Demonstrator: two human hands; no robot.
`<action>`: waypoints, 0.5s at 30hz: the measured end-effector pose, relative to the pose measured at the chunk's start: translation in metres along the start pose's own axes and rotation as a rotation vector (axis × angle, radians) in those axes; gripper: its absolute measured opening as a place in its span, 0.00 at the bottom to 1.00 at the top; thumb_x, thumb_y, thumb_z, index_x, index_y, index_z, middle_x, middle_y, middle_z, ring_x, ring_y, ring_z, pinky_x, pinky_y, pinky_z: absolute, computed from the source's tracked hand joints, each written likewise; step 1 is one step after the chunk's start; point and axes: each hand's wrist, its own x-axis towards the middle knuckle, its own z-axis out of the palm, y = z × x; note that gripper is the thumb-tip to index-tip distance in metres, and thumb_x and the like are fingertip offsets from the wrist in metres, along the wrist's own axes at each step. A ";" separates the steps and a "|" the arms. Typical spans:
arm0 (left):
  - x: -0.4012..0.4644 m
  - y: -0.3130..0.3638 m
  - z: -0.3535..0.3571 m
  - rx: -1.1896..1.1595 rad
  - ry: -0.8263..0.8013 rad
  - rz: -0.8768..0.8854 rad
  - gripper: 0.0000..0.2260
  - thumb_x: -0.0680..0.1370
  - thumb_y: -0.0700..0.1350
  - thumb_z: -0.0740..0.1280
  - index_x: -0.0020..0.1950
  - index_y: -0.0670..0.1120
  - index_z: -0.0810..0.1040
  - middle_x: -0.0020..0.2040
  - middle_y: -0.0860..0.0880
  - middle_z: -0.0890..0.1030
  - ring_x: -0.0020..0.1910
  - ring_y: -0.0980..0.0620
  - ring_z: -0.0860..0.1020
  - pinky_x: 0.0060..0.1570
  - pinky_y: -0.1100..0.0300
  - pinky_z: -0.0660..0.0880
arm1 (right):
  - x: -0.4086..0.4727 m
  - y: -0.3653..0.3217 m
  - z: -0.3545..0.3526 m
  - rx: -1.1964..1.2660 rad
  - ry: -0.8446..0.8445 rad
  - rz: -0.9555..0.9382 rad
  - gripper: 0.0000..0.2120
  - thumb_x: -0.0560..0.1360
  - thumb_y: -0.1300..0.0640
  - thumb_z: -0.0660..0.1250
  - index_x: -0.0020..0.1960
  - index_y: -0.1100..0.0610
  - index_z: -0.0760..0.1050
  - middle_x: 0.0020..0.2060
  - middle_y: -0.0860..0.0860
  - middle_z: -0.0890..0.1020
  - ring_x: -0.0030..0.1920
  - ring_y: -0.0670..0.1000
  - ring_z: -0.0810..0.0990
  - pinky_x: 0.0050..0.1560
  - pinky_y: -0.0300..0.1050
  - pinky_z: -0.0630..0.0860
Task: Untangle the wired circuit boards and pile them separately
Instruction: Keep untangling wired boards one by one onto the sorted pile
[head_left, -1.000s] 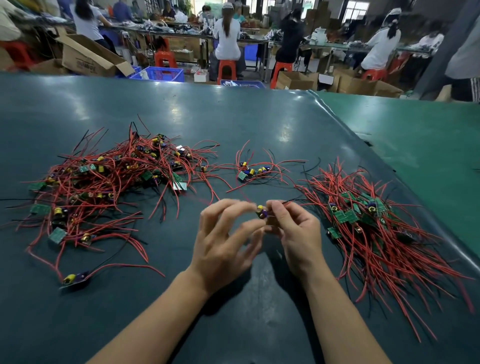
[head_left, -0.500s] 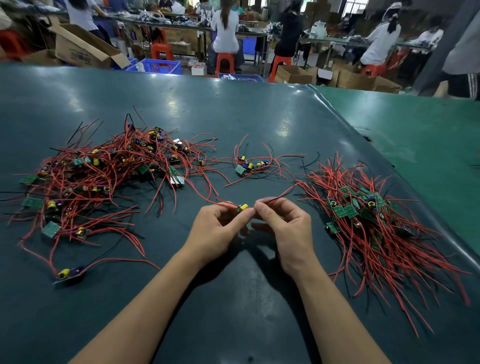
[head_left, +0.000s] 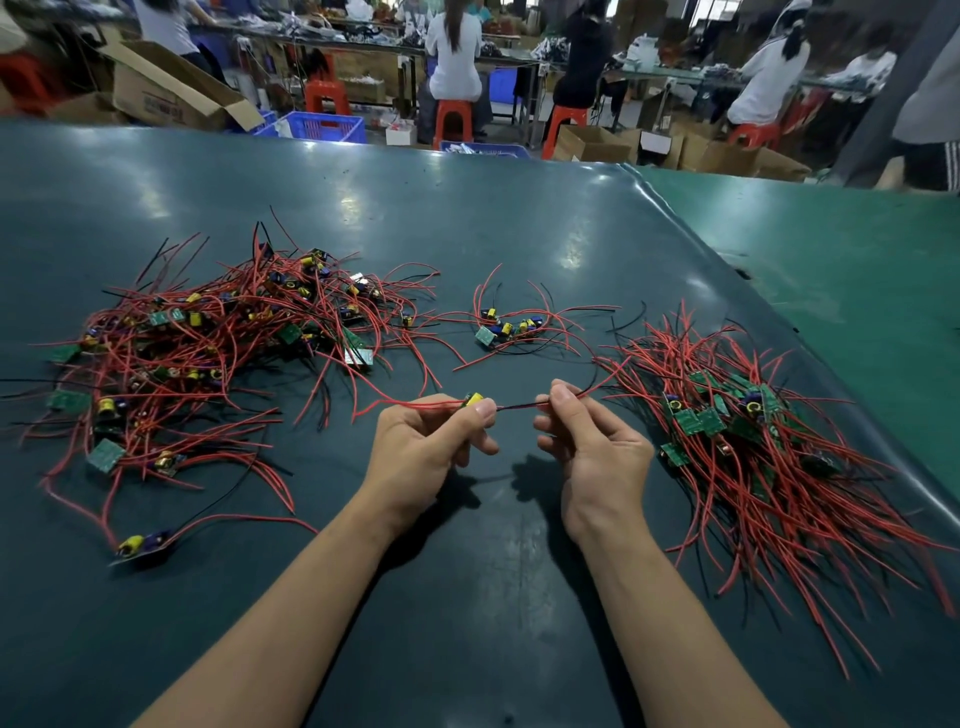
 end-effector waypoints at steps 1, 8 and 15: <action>0.000 0.000 0.001 -0.016 0.018 0.002 0.14 0.71 0.54 0.73 0.35 0.44 0.84 0.32 0.43 0.83 0.24 0.56 0.69 0.27 0.70 0.66 | 0.000 0.000 -0.001 0.013 0.011 0.004 0.07 0.74 0.63 0.72 0.38 0.57 0.85 0.35 0.53 0.85 0.30 0.47 0.81 0.28 0.37 0.75; 0.000 -0.001 0.001 -0.071 0.106 0.010 0.12 0.75 0.48 0.72 0.34 0.43 0.84 0.33 0.42 0.83 0.25 0.57 0.69 0.27 0.69 0.66 | 0.006 -0.002 -0.005 0.122 0.070 0.032 0.05 0.77 0.65 0.69 0.44 0.59 0.82 0.32 0.54 0.84 0.26 0.45 0.77 0.26 0.35 0.73; -0.003 0.000 0.002 0.015 0.027 0.037 0.13 0.73 0.51 0.72 0.37 0.41 0.84 0.32 0.43 0.83 0.25 0.56 0.69 0.28 0.69 0.67 | 0.012 0.001 -0.008 -0.005 0.183 -0.137 0.05 0.81 0.62 0.63 0.46 0.58 0.72 0.28 0.53 0.83 0.22 0.47 0.76 0.21 0.37 0.71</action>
